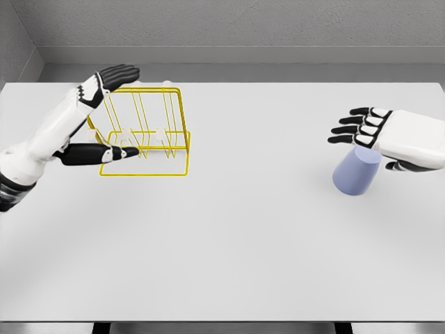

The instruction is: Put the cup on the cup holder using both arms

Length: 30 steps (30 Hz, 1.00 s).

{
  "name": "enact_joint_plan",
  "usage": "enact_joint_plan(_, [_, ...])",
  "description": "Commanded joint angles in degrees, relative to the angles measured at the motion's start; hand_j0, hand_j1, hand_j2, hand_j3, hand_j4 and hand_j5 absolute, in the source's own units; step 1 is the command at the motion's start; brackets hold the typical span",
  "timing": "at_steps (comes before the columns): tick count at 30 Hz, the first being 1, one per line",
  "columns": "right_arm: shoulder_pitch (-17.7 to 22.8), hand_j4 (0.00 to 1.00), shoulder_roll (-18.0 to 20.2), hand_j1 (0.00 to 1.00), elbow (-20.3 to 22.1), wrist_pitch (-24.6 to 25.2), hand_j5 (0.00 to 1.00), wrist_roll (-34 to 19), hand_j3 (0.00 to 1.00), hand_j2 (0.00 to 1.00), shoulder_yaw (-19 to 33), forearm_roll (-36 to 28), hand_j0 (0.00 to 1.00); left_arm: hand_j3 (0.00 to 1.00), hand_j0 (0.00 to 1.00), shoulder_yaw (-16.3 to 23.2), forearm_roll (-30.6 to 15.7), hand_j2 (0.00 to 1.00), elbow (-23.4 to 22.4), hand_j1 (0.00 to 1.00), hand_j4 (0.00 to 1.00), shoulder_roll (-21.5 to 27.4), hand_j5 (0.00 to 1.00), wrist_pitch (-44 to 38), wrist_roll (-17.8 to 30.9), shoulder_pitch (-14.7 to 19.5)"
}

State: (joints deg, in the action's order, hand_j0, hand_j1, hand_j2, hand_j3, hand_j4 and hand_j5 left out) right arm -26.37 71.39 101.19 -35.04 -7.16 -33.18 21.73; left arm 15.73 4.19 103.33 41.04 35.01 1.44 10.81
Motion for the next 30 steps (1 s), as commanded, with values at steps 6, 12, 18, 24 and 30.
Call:
enact_joint_plan(6, [-2.0,1.0,0.2,1.0,-1.5,0.0,1.0,0.9,1.0,1.0,-0.3,-3.5,1.0,1.0,1.0,-0.1,0.0,1.0,0.0,1.0,1.0,-0.9,1.0,0.0,0.0,0.1])
enact_joint_plan(12, [-10.5,1.0,-5.4,1.0,-5.5,0.0,1.0,-27.8,1.0,1.0,0.0,-6.5,1.0,1.0,1.0,-0.5,-0.1,1.0,0.0,1.0,1.0,-0.8,1.0,0.0,0.0,-0.4])
enact_joint_plan(18, [-13.9,1.0,-12.4,1.0,-8.2,0.0,1.0,-27.8,1.0,1.0,-1.3,1.2,1.0,1.0,1.0,-0.3,0.0,1.0,0.0,1.0,1.0,-1.8,1.0,0.0,0.0,-1.3])
enact_joint_plan(24, [-14.6,1.0,-15.3,1.0,-15.1,0.0,1.0,-27.8,1.0,1.0,-4.1,8.9,1.0,1.0,1.0,9.8,-0.4,1.0,0.0,1.0,1.0,-5.7,1.0,0.0,-0.2,0.2])
enact_joint_plan(30, [-14.6,1.0,-15.4,1.0,-15.1,0.0,1.0,-27.8,1.0,1.0,-6.8,10.4,1.0,1.0,1.0,18.5,-1.6,1.0,-0.1,1.0,1.0,-5.9,1.0,0.0,-0.4,1.1])
